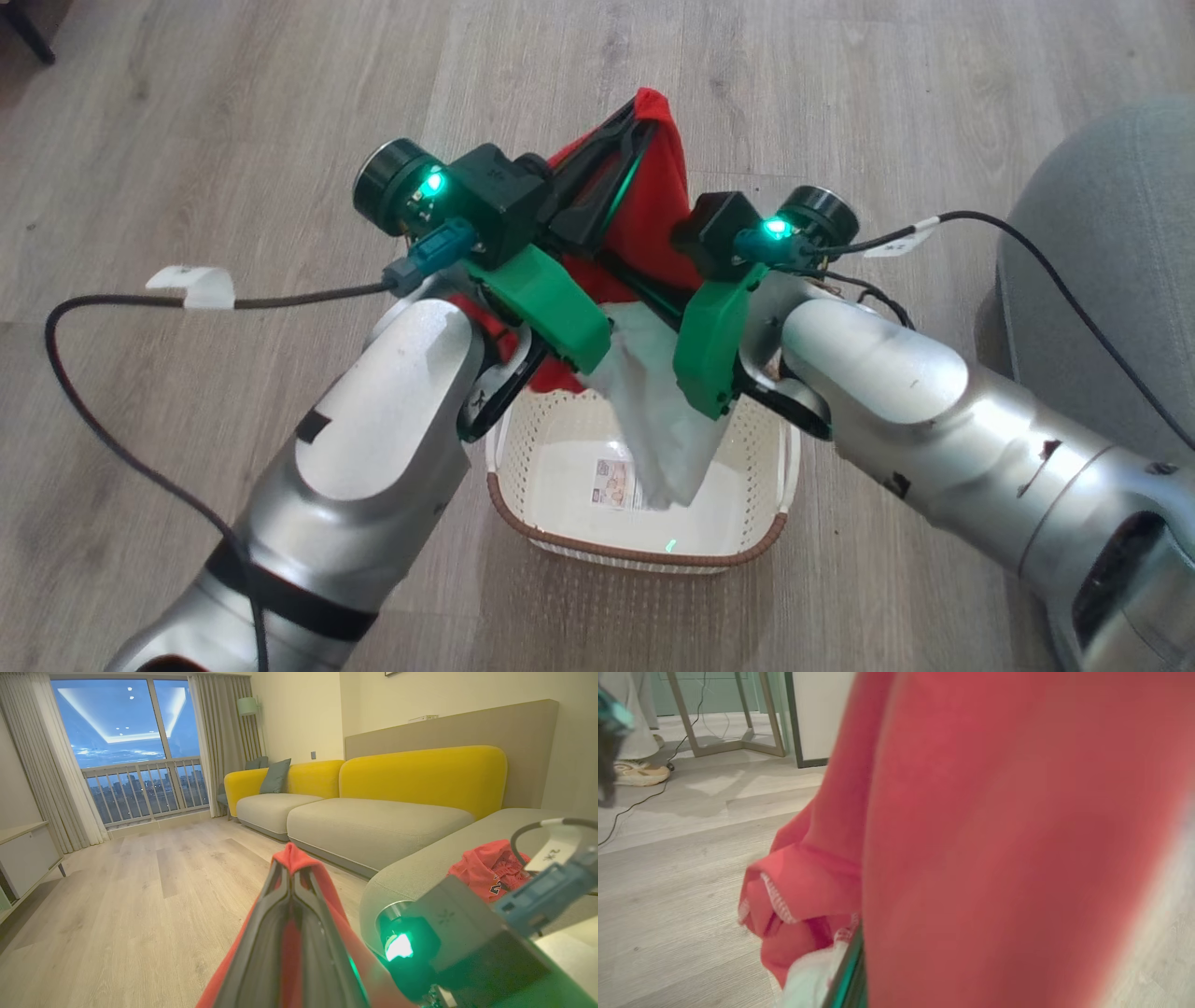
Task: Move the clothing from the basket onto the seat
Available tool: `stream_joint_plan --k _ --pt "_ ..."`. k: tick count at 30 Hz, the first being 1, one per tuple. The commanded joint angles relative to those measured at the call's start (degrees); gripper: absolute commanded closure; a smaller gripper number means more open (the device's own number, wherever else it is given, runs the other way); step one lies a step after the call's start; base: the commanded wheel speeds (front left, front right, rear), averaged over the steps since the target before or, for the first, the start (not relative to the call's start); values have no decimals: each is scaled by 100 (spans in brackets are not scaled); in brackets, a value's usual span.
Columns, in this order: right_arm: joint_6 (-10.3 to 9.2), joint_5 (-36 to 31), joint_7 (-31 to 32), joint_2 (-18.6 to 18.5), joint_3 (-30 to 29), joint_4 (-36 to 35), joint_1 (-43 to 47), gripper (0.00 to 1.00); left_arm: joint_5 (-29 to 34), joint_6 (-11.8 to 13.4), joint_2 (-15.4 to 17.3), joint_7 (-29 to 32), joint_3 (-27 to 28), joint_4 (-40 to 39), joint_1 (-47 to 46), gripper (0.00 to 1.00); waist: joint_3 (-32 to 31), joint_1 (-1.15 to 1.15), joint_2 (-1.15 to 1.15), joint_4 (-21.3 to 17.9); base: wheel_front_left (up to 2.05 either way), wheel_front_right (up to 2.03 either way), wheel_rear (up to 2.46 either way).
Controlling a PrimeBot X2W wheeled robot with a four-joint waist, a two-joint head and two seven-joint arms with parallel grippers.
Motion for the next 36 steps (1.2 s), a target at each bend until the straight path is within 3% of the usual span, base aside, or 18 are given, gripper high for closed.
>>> stream_joint_plan --k 1,3,4,5,11,16,30,36 --pt "-2 55 -64 81 -74 -70 -181 100 -39 14 38 -38 200 -189 -245 100 1 0 0 -6 0 0 0" --pt "-2 110 -150 83 -111 31 -208 100 -23 25 48 -50 211 -179 -226 100 3 0 0 -26 0 0 0" --pt "-2 137 -173 75 -117 67 -208 100 -25 23 51 -55 214 -168 -205 61 -3 0 0 -43 0 0 0" --pt "-2 167 -192 65 -137 93 -203 100 -41 15 56 -59 213 -142 -176 0 -14 0 0 -65 0 0 0" --pt "-2 200 -225 -60 -472 15 -150 100 -73 -20 179 -78 264 16 -7 0 -46 0 0 -291 0 0 0" --pt "-2 -32 -227 -169 -1032 -288 77 100 -104 -41 341 -83 370 92 139 0 -32 0 0 -748 0 0 0" --pt "-2 -764 -228 -246 -2239 -965 893 100 49 -33 666 -86 739 -191 440 0 273 0 0 -3103 0 0 0" --pt "-2 -1102 -228 -318 -2903 -1279 1435 100 116 -50 683 -86 740 -229 488 0 317 0 0 -3724 0 0 0"
